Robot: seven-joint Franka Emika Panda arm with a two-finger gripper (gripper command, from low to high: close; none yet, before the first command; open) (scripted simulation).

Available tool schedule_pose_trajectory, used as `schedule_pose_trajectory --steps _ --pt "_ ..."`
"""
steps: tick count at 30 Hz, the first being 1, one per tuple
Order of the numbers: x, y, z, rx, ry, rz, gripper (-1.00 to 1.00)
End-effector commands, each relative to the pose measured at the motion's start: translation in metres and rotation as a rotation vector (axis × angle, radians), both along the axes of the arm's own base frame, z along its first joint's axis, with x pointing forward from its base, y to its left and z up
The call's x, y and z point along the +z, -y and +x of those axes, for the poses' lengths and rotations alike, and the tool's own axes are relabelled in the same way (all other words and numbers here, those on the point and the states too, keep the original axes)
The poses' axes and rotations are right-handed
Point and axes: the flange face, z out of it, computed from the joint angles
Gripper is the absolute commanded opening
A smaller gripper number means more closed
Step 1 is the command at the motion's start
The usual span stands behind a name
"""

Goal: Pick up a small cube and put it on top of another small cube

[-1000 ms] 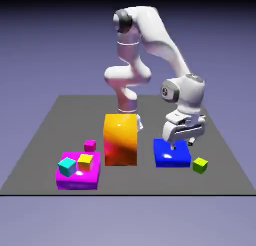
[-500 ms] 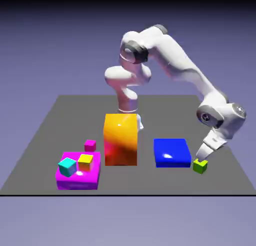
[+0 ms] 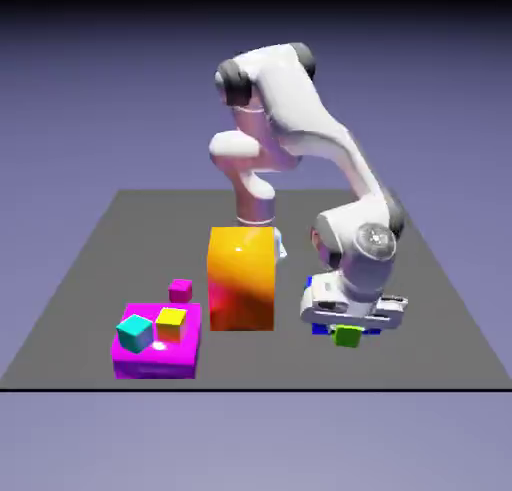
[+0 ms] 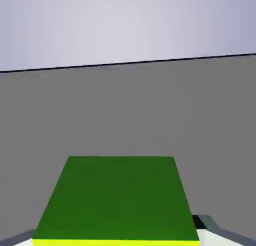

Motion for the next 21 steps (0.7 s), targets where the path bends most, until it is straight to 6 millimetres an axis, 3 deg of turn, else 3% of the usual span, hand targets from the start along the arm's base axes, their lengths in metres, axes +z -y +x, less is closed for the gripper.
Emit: schedule_pose_trajectory --steps 1,4,7,10,13,14,17,18,19,20,21 --pt "0.006 0.031 0.005 -0.127 0.007 -0.006 -1.00" --pt "0.027 0.126 0.009 -0.513 0.028 -0.010 -1.00" --pt "0.050 0.221 -0.003 -0.901 0.048 0.001 -1.00" --pt "0.076 0.313 -0.031 -1.289 0.066 0.031 -1.00" --pt "0.101 0.395 -0.073 -1.657 0.081 0.081 -1.00" --pt "0.101 0.395 -0.073 -1.657 0.081 0.081 -1.00" --pt "0.040 0.381 -0.064 -1.657 0.081 0.081 -1.00" --pt "0.035 0.379 -0.064 -1.657 0.081 0.081 -1.00" --pt "0.035 0.379 -0.064 -1.657 0.081 0.081 1.00" --pt "0.035 0.379 -0.064 -1.657 0.081 0.081 1.00" --pt "0.055 0.384 -0.066 -1.656 0.081 0.083 1.00"
